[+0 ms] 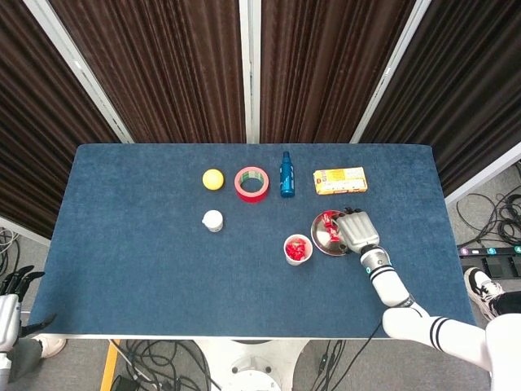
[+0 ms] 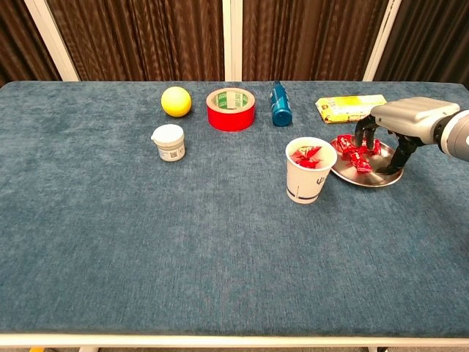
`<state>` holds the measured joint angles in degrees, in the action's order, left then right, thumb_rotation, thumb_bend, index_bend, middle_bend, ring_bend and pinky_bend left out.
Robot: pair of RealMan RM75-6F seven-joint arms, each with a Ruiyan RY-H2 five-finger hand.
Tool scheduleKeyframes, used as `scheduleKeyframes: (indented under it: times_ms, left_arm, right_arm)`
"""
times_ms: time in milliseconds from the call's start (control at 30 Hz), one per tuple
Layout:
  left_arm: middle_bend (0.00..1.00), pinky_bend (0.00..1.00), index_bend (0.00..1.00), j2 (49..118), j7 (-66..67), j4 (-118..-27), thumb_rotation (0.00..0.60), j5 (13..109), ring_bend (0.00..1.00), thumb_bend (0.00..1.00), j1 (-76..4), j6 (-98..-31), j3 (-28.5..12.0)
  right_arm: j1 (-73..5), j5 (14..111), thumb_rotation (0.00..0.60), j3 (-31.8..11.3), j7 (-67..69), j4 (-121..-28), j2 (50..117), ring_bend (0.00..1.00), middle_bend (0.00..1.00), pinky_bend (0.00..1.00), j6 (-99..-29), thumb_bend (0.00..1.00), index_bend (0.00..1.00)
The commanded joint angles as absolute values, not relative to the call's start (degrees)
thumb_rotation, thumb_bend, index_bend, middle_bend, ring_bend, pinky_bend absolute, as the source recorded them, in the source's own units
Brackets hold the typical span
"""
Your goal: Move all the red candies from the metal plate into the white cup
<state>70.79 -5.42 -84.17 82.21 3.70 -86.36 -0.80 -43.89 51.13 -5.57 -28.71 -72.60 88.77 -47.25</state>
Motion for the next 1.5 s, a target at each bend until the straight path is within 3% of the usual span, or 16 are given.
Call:
scheduleKeyframes:
  times_ms: [33,300,700,833,1267,1500]
  left_arm:
    - [0.25,0.28,0.30,70.8,-5.4,-84.1,0.600,82.2,0.17,0.09,3.7,-86.4,-0.8]
    - [0.25,0.28,0.30,70.6,-5.4,-84.2,0.600,81.9,0.17,0.09,3.9,-86.6,-0.8]
    - [0.25,0.28,0.30,70.8,-6.0,-83.8,0.600,81.9,0.17,0.09,3.9,-86.2,-0.7]
    - [0.25,0.28,0.30,70.9,-6.1,-83.7,0.600,82.1,0.17,0.09,3.8,-86.1,-0.7]
    - [0.25,0.28,0.30,70.8,-6.2,-83.7,0.600,82.0,0.17,0.09,3.9,-86.2,-0.7]
    - [0.25,0.28,0.30,70.9,-6.1,-83.7,0.600,82.1,0.17,0.09,3.8,-86.1,-0.7]
  right_arm:
    - [-44.3,49.8,0.600,-5.5,-29.6,-71.5,89.7,0.17,0.37,0.27,-46.4,0.17,0.35]
    - [-45.4,51.1,0.600,-6.6,-27.7,-70.4,92.2,0.17,0.37,0.27,-45.5,0.17,0.35]
    - [-44.2,52.7,0.600,-6.1,-26.9,-73.1,89.8,0.17,0.37,0.27,-47.2,0.17,0.35]
    - [-44.2,51.1,0.600,-6.0,-27.8,-71.8,90.0,0.17,0.38,0.27,-47.0,0.11,0.36]
    - [-45.2,49.5,0.600,-6.8,-28.6,-67.9,93.0,0.20,0.44,0.27,-46.2,0.15,0.49]
    - [-45.1,48.8,0.600,-6.6,-29.8,-67.5,93.2,0.20,0.44,0.27,-46.4,0.15,0.50]
